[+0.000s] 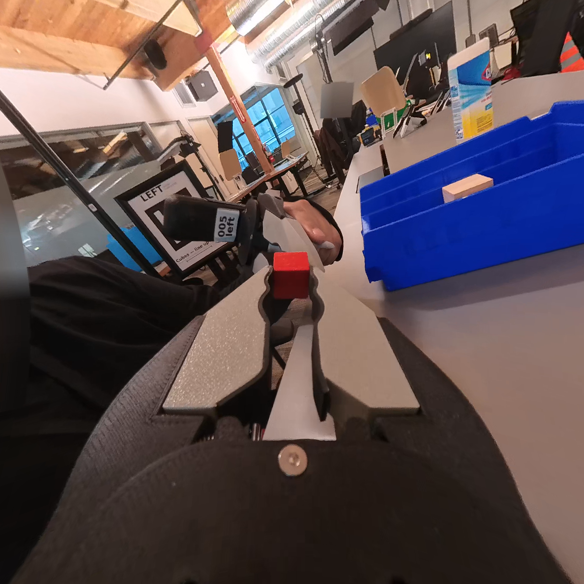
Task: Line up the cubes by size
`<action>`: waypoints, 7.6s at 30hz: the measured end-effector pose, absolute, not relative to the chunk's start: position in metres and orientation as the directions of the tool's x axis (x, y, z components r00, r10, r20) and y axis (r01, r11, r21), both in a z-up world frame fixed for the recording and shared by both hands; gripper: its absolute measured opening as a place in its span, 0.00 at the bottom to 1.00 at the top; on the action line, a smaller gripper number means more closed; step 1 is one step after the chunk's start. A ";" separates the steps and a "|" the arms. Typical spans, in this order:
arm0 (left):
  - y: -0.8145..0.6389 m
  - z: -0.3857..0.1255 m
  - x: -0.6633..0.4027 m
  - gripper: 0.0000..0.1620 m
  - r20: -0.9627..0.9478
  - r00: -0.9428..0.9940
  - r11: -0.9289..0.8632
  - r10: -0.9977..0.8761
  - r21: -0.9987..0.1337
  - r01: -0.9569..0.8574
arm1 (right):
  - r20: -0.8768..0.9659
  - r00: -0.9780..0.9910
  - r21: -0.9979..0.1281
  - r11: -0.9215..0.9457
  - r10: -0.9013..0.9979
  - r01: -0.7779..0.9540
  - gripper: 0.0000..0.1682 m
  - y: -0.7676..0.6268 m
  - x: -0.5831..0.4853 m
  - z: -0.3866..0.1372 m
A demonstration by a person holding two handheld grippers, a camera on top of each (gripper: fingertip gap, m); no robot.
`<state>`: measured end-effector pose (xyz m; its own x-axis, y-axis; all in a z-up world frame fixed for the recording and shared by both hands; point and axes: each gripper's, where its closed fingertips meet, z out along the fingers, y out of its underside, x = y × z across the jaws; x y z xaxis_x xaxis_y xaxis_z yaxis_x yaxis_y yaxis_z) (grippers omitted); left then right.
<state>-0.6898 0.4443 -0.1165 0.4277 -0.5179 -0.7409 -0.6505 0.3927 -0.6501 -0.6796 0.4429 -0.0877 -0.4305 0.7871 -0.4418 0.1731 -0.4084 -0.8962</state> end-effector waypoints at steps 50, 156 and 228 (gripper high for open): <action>0.446 -0.130 -0.684 0.08 -0.765 0.376 0.385 -0.523 -0.605 -0.697 | -0.029 0.741 -0.874 -0.376 0.671 0.307 0.11 0.691 -0.434 -0.126; 0.441 -0.140 -0.672 0.08 -0.769 0.326 0.386 -0.550 -0.580 -0.717 | -0.162 0.806 -0.624 -0.692 0.569 0.363 0.16 0.686 -0.479 -0.221; 0.484 -0.064 -0.856 0.17 0.038 0.981 -0.029 -0.189 -0.999 0.033 | 0.215 0.314 -0.878 0.042 0.925 0.478 0.34 0.538 -0.672 -0.165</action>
<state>-0.8563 0.4843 -0.0643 0.9813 -0.1886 0.0377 0.0328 -0.0287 -0.9990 -0.6716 0.5377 -0.1650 0.3139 0.9248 0.2151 0.4777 0.0420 -0.8775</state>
